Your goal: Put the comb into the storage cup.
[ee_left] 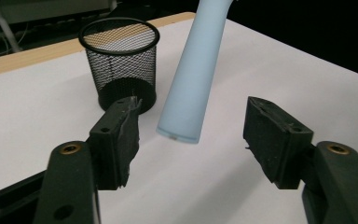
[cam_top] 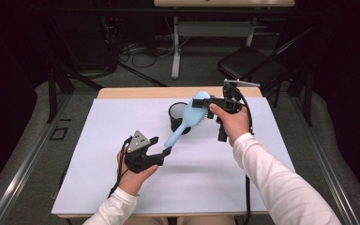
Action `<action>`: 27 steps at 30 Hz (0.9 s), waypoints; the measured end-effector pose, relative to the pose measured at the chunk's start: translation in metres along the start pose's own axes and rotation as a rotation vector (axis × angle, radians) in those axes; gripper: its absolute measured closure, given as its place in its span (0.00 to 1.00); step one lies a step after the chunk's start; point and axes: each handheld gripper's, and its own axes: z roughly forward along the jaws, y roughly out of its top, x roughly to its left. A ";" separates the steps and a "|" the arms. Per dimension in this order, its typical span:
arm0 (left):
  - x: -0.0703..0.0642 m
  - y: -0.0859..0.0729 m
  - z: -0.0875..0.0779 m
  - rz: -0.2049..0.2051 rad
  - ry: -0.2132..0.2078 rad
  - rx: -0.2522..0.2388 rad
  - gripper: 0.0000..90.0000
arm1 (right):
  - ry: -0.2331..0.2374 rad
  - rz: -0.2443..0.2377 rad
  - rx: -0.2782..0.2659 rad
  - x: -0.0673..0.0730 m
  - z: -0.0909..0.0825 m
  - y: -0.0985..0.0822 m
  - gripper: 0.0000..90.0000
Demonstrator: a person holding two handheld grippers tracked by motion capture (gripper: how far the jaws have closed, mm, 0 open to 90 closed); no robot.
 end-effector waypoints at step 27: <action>0.012 -0.008 -0.001 -0.079 -0.018 -0.020 0.18 | -0.071 -0.052 -0.079 0.015 -0.001 0.041 0.54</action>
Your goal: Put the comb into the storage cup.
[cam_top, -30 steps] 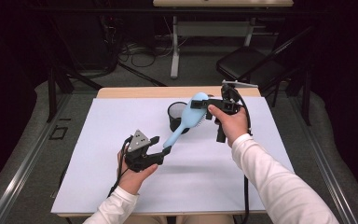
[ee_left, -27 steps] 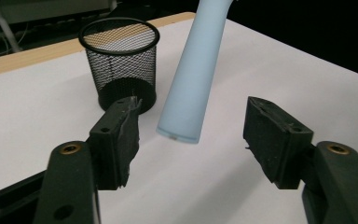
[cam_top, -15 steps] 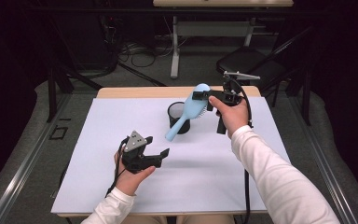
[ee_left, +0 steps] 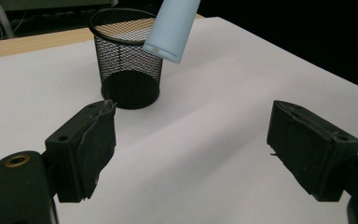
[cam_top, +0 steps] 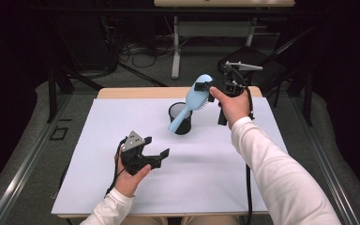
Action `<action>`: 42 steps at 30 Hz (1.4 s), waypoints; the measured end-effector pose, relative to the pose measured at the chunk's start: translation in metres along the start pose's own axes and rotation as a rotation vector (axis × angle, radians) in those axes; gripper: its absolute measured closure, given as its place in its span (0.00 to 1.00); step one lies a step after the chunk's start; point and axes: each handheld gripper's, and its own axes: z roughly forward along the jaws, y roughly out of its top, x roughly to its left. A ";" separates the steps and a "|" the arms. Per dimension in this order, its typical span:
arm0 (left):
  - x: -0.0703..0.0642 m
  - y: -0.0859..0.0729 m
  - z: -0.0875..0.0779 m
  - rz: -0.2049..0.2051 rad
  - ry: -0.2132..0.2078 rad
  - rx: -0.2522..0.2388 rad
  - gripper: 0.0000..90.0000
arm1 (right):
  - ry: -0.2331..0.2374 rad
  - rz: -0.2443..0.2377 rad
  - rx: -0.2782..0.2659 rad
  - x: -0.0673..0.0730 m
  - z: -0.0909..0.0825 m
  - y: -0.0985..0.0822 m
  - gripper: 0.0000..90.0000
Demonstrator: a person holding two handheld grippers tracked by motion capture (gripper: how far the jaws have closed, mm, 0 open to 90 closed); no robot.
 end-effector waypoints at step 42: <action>0.006 -0.003 -0.004 -0.003 0.000 -0.011 0.01 | -0.144 -0.158 -0.125 0.025 0.011 0.037 0.54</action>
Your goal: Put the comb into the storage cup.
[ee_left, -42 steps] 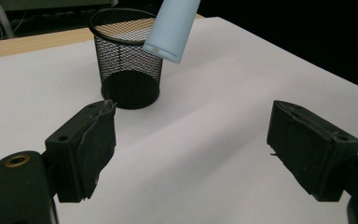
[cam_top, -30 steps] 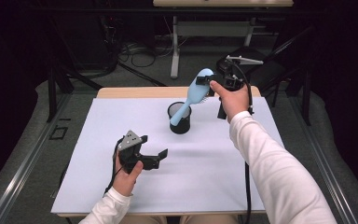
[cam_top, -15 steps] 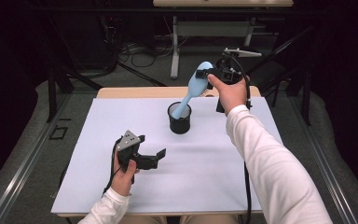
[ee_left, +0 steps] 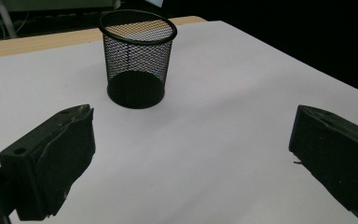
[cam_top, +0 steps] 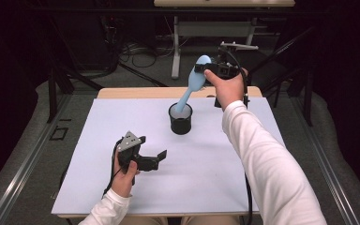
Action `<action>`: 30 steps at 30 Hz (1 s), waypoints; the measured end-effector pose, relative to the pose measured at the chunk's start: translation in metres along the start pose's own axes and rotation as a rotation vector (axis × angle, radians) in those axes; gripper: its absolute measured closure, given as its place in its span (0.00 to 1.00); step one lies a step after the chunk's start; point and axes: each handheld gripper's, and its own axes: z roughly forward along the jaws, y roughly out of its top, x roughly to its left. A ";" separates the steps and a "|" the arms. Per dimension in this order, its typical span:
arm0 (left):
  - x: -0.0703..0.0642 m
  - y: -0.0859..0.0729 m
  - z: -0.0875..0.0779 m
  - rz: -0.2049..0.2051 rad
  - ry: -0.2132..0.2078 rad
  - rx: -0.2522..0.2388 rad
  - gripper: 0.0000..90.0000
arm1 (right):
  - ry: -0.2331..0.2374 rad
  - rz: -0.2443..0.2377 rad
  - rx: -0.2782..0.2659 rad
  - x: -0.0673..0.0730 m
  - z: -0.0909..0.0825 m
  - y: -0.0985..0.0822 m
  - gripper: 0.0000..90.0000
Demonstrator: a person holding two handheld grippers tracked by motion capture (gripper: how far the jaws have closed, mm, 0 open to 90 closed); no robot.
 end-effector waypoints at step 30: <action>0.001 0.001 -0.002 -0.009 -0.006 -0.006 0.01 | -0.090 -0.187 0.002 0.018 0.023 -0.014 0.54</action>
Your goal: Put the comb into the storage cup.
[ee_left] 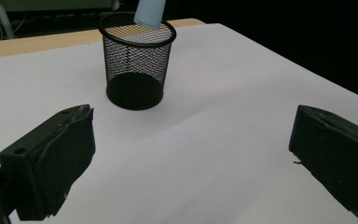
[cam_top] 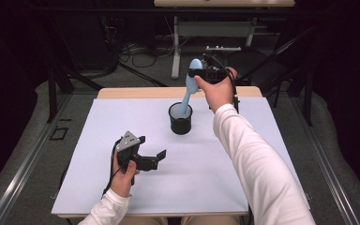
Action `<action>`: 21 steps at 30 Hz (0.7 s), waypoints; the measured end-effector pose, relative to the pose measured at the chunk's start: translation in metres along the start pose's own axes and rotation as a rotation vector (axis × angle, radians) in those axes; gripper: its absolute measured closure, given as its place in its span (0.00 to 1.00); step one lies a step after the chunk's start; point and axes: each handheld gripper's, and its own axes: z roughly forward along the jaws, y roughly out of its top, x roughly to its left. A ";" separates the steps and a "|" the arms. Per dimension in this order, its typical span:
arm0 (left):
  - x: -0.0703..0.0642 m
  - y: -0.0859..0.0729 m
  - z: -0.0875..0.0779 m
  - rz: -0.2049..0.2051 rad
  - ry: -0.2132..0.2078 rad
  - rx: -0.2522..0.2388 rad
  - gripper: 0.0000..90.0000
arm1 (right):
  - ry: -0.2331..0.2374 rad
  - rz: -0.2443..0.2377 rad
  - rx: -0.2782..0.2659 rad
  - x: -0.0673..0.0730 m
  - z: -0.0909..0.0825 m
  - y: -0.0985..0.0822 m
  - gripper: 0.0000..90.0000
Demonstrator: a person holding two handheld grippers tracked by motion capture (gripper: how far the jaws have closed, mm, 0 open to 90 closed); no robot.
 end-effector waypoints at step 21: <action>0.001 0.000 0.000 -0.008 -0.004 -0.005 0.01 | -0.022 -0.070 0.023 0.012 0.021 -0.020 0.54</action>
